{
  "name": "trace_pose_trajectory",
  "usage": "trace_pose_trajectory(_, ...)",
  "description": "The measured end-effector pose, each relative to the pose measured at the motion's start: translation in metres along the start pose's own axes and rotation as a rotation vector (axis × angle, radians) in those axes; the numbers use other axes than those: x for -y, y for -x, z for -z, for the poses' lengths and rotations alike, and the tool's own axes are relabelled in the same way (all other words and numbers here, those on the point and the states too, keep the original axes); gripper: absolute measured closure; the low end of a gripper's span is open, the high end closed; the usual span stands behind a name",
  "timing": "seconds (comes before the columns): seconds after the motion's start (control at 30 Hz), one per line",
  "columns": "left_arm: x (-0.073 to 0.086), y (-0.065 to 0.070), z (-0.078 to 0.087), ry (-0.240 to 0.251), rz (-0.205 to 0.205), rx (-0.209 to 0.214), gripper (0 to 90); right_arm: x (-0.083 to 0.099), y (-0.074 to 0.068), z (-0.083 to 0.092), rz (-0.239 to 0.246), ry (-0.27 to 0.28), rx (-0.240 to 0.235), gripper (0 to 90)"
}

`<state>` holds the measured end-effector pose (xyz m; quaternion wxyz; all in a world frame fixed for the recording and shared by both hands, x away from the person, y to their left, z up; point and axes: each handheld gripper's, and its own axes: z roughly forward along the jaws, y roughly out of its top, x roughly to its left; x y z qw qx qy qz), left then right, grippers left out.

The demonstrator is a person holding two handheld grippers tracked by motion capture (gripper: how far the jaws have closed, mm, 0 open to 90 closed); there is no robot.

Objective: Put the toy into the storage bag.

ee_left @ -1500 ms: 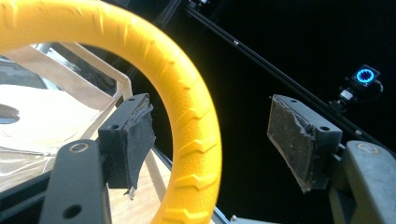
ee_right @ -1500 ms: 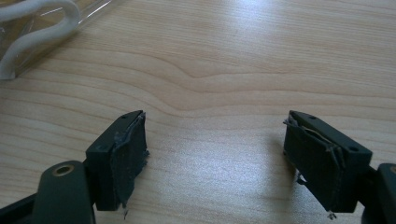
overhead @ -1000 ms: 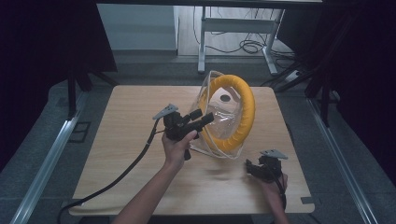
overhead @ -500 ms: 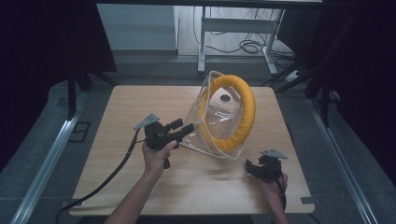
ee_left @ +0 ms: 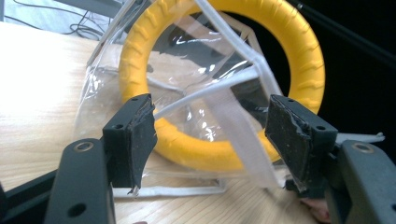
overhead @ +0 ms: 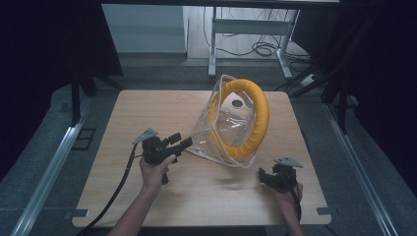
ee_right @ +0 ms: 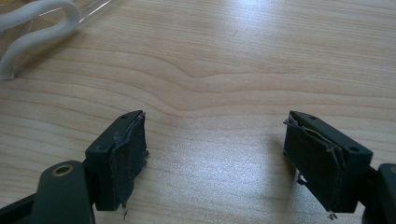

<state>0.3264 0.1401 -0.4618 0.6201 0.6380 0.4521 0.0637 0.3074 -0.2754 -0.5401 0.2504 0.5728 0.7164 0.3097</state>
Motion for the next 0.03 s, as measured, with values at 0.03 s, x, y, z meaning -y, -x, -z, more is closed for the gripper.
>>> trace_pose_trajectory(0.03, 0.0007, 0.0001, 0.0009, -0.001, -0.009, -0.006, 32.9, 0.0, 0.0, 0.0, 0.0, 0.0, 0.0, 21.0)
